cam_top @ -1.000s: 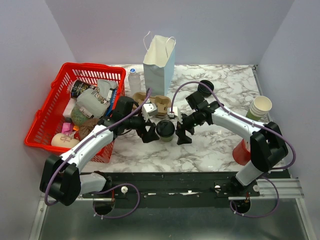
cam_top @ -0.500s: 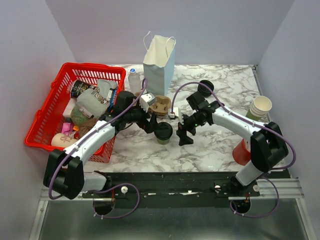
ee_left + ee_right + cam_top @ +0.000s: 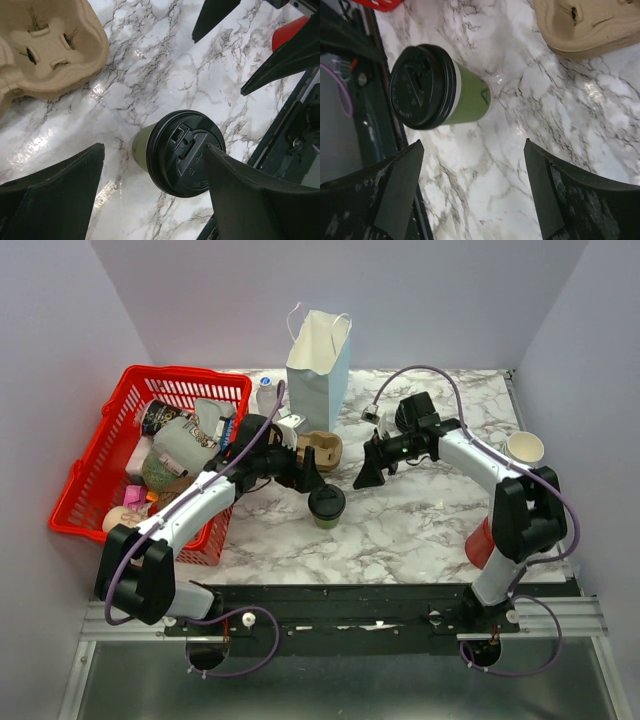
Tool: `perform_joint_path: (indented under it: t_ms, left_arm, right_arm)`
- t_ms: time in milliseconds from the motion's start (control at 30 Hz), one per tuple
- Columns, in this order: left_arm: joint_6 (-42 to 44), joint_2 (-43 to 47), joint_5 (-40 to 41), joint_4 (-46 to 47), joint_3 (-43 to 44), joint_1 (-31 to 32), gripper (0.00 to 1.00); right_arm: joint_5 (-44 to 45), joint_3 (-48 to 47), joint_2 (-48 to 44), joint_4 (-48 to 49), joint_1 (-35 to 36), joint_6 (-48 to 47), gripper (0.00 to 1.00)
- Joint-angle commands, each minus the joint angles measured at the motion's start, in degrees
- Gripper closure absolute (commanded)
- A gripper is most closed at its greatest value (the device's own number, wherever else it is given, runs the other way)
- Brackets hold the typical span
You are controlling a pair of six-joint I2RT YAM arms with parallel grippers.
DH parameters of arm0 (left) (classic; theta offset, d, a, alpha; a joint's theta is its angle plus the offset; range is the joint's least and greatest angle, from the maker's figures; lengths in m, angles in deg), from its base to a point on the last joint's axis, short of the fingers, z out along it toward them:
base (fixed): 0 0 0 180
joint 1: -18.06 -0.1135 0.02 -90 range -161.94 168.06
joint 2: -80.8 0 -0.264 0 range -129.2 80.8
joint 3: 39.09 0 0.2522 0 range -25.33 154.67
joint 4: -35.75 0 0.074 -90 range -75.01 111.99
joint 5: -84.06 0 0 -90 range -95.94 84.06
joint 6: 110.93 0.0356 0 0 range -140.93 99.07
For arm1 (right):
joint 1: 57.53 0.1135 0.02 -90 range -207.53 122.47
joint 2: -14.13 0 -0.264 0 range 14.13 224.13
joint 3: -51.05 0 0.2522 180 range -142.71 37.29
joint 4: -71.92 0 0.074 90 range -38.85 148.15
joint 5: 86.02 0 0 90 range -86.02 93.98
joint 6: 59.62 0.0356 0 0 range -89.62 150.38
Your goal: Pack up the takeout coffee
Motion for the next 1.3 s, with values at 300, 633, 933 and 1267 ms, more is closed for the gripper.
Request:
perform_joint_path:
  t_ms: [300, 633, 933, 1267]
  left_arm:
    - [-9.06, -1.54, -3.79, -0.78, -2.42, -1.09, 0.17]
    - [-10.47, -1.46, -4.77, 0.36, -4.18, -1.27, 0.22]
    - [-8.27, -0.93, -9.61, 1.87, -5.15, -1.18, 0.13]
    - [-10.21, 3.63, -4.53, 1.96, -6.04, -2.76, 0.18]
  right_arm:
    - [-11.22, -0.33, 9.51, 17.52, 0.65, 28.36, 0.12]
    - [-14.74, -0.24, 11.54, 18.58, 0.82, 30.12, 0.17]
    - [-14.31, 0.55, 11.54, 18.58, 2.31, 30.39, 0.18]
    - [-12.99, 1.51, 11.19, 18.31, 2.85, 30.74, 0.27]
